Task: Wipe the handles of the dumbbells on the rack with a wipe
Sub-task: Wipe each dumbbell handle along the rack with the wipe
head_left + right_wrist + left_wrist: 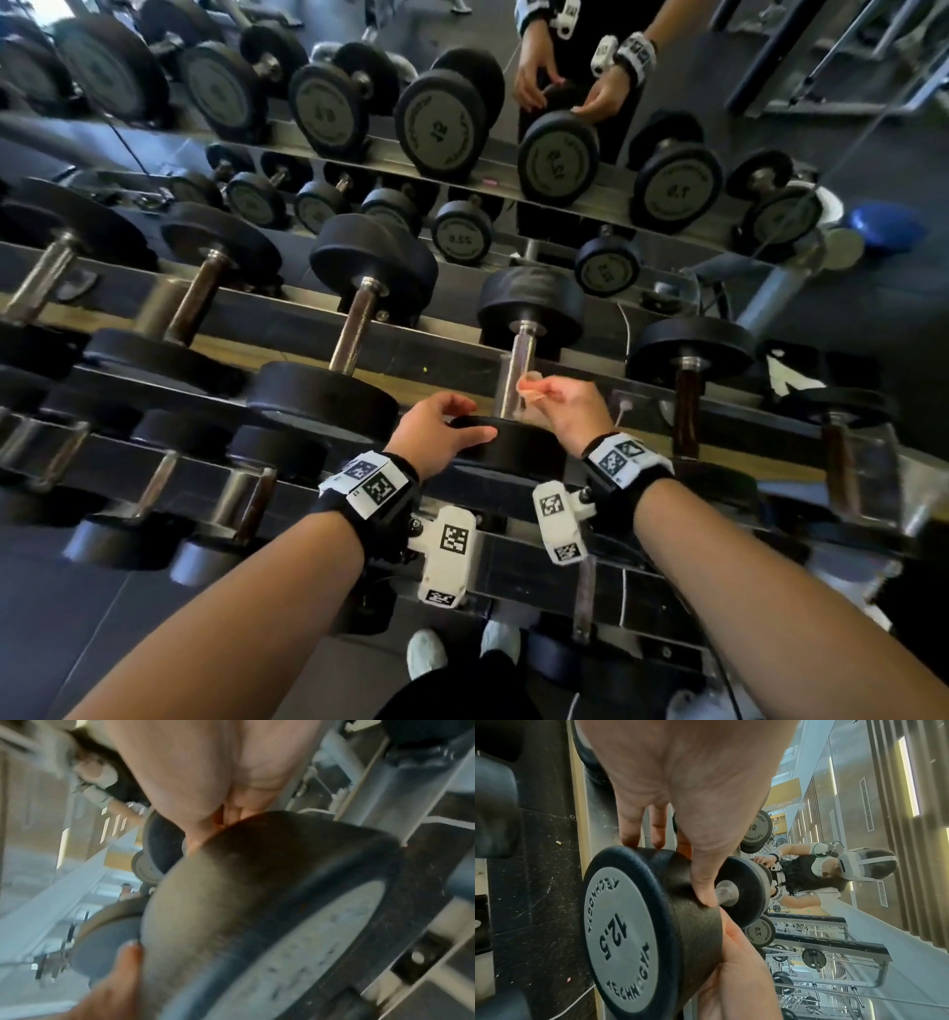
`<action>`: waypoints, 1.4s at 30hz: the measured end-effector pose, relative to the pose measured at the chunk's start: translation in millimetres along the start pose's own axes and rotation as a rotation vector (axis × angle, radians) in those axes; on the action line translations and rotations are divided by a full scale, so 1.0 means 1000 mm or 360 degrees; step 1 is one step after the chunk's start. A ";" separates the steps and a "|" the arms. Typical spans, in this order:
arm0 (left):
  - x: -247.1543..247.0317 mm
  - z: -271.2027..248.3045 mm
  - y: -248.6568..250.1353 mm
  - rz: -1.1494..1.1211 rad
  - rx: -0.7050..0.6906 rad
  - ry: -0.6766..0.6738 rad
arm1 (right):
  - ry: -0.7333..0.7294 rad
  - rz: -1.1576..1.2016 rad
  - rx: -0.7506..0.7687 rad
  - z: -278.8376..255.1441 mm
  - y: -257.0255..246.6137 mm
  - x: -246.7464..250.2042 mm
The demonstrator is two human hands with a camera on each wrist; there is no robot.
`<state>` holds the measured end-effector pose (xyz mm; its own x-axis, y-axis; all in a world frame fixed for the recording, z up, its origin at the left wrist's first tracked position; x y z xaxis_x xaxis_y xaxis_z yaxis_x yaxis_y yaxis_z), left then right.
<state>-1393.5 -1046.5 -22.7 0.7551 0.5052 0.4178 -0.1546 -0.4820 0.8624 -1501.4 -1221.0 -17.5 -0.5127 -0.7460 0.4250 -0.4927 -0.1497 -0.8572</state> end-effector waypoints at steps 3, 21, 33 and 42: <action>0.001 0.003 -0.002 0.0030 -0.0014 -0.0016 | -0.0061 -0.0102 -0.0069 -0.011 0.006 -0.004; -0.005 0.001 0.029 0.0225 0.0004 -0.0095 | -0.0114 -0.0103 -0.0142 -0.012 0.010 0.006; -0.090 0.010 0.131 0.0254 -0.0442 0.0085 | 0.0277 0.0196 -0.0019 -0.035 0.041 0.193; -0.187 0.028 0.127 0.0259 -0.0192 -0.0103 | 0.0303 0.0051 -0.0117 -0.022 0.094 0.252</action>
<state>-1536.6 -1222.0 0.4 0.7526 0.3791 0.5383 -0.3499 -0.4623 0.8148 -1692.7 -1408.8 15.3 -0.6494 -0.6123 0.4509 -0.5204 -0.0746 -0.8507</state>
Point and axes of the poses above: each hand's wrist, its own z-axis towards the middle knuckle, its own x-axis out of the back of the hand, y = z × x, the point moved 7 cm from there along z, towards the middle knuckle, and after that the axes turned 8 degrees about -x, right-handed, at the moved point
